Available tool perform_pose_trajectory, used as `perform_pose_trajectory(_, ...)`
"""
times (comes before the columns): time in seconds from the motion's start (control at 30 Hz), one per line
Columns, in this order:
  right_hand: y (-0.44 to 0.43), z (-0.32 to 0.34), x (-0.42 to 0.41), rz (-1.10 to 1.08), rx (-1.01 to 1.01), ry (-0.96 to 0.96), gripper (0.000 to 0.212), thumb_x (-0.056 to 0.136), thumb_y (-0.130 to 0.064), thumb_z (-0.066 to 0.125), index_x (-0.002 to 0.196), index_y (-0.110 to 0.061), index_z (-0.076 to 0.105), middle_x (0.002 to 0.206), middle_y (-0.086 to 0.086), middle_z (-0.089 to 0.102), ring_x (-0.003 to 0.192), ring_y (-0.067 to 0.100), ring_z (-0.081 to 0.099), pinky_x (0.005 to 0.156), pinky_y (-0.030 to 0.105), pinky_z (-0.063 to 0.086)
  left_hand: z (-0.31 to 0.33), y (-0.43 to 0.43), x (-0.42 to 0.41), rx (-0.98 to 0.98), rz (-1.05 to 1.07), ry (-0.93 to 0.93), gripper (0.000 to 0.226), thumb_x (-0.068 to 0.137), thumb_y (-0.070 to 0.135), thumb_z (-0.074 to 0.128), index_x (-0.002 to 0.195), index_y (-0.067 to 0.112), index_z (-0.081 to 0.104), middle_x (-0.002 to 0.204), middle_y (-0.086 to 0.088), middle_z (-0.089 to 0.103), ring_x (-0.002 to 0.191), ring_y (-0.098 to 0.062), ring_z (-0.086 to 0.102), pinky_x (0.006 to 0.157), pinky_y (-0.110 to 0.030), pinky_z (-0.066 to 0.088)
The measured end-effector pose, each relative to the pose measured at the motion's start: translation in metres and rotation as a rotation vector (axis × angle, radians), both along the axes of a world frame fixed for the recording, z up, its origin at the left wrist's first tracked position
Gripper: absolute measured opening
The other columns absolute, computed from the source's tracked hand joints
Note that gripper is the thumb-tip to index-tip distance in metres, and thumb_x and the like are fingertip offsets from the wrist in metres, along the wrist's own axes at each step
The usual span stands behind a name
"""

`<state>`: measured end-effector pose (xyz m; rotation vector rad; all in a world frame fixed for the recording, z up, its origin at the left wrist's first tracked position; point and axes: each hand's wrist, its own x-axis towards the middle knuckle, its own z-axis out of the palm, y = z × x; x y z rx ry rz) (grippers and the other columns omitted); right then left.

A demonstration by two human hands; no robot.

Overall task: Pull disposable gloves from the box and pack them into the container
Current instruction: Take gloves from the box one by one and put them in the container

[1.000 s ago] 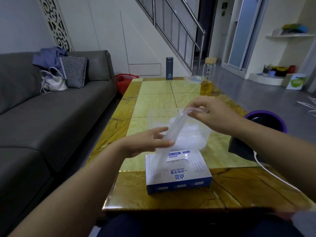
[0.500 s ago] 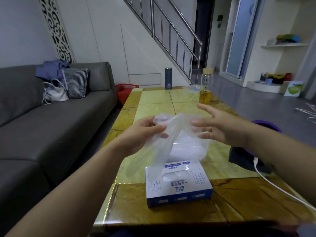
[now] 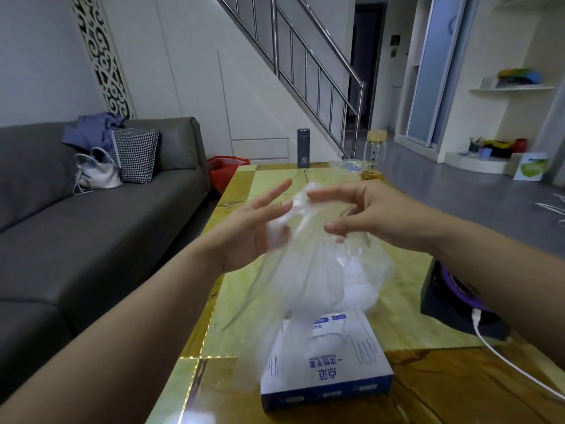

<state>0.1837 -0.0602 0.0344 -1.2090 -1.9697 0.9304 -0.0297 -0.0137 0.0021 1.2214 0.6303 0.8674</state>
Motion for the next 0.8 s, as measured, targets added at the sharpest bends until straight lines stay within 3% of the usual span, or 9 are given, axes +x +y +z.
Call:
perform_pose_trajectory(0.1, 0.018, -0.002, 0.009, -0.02, -0.032, -0.064, 0.065, 0.081, -0.01, 0.071, 0.135, -0.035, 0.047, 0.129, -0.023, 0.054, 0.083, 0.011, 0.068, 0.096, 0.024, 0.042, -0.005, 0.026, 0.003, 0.047, 0.256, 0.125, 0.043, 0.088, 0.007, 0.062, 0.127, 0.026, 0.058, 0.094, 0.0, 0.062, 0.086, -0.018, 0.052, 0.076, -0.027, 0.047)
perform_pose_trajectory(0.17, 0.03, -0.007, 0.016, -0.076, -0.048, -0.153, 0.071, 0.081, -0.014, 0.072, 0.141, -0.034, 0.04, 0.143, -0.02, 0.042, 0.103, 0.012, 0.065, 0.098, 0.022, 0.034, -0.008, 0.045, -0.001, 0.083, 0.431, 0.233, 0.044, 0.089, 0.006, 0.062, 0.131, 0.018, 0.056, 0.082, -0.004, 0.056, 0.063, -0.01, 0.045, 0.065, -0.022, 0.045)
perform_pose_trajectory(0.27, 0.047, -0.022, 0.024, -0.173, -0.089, -0.193, 0.075, 0.082, -0.014, 0.072, 0.146, -0.028, 0.036, 0.148, -0.015, 0.036, 0.106, 0.002, 0.058, 0.089, 0.011, 0.032, -0.011, 0.07, -0.01, 0.33, 0.807, 0.563, 0.042, 0.09, 0.012, 0.058, 0.131, 0.019, 0.054, 0.11, -0.008, 0.063, 0.077, -0.011, 0.057, 0.065, -0.022, 0.046)
perform_pose_trajectory(0.33, 0.06, -0.037, 0.027, -0.246, -0.109, -0.246, 0.076, 0.082, -0.014, 0.073, 0.146, -0.025, 0.036, 0.147, -0.009, 0.04, 0.092, 0.001, 0.057, 0.089, 0.015, 0.033, -0.01, 0.068, -0.003, 0.65, 0.91, 0.746, 0.039, 0.09, 0.015, 0.056, 0.128, 0.023, 0.055, 0.119, 0.001, 0.056, 0.092, -0.012, 0.058, 0.075, -0.022, 0.047)
perform_pose_trajectory(0.4, 0.073, -0.054, 0.029, -0.327, -0.129, -0.328, 0.076, 0.081, -0.014, 0.074, 0.146, -0.023, 0.036, 0.144, -0.001, 0.044, 0.081, 0.001, 0.059, 0.084, 0.021, 0.038, -0.013, 0.059, 0.017, 0.938, 0.651, 0.932, 0.035, 0.092, 0.021, 0.057, 0.125, 0.03, 0.056, 0.118, 0.008, 0.052, 0.093, -0.009, 0.057, 0.083, -0.022, 0.047)
perform_pose_trajectory(0.47, 0.085, -0.069, 0.029, -0.376, -0.155, -0.403, 0.078, 0.08, -0.014, 0.075, 0.147, -0.022, 0.035, 0.143, 0.003, 0.046, 0.076, 0.005, 0.064, 0.079, 0.025, 0.045, -0.027, 0.055, 0.037, 1.013, 0.246, 1.232, 0.037, 0.092, 0.033, 0.057, 0.129, 0.035, 0.053, 0.129, 0.009, 0.05, 0.105, -0.009, 0.056, 0.093, -0.028, 0.048)
perform_pose_trajectory(0.53, 0.096, -0.084, 0.028, -0.383, -0.164, -0.487, 0.081, 0.08, -0.014, 0.074, 0.148, -0.019, 0.031, 0.135, 0.006, 0.054, 0.077, 0.007, 0.065, 0.082, 0.027, 0.048, -0.043, 0.059, 0.051, 0.901, -0.047, 1.467, 0.043, 0.094, 0.04, 0.052, 0.136, 0.035, 0.047, 0.143, 0.007, 0.043, 0.123, -0.015, 0.048, 0.105, -0.034, 0.041)
perform_pose_trajectory(0.67, 0.109, -0.105, 0.024, -0.333, -0.153, -0.74, 0.082, 0.082, -0.012, 0.072, 0.15, -0.014, 0.026, 0.133, 0.006, 0.055, 0.085, 0.01, 0.061, 0.079, 0.025, 0.048, -0.056, 0.073, 0.058, 0.705, -0.276, 1.63, 0.045, 0.099, 0.042, 0.043, 0.142, 0.029, 0.042, 0.149, 0.005, 0.038, 0.133, -0.017, 0.039, 0.108, -0.031, 0.029)
perform_pose_trajectory(0.8, 0.117, -0.119, 0.024, -0.286, -0.068, -1.044, 0.045, 0.081, -0.006, 0.066, 0.124, -0.011, 0.055, 0.122, 0.008, 0.058, 0.095, 0.023, 0.063, 0.076, 0.033, 0.054, -0.065, 0.085, 0.07, 0.664, -0.426, 1.738, 0.049, 0.099, 0.044, 0.041, 0.144, 0.027, 0.039, 0.153, 0.005, 0.032, 0.139, -0.018, 0.031, 0.112, -0.033, 0.022)
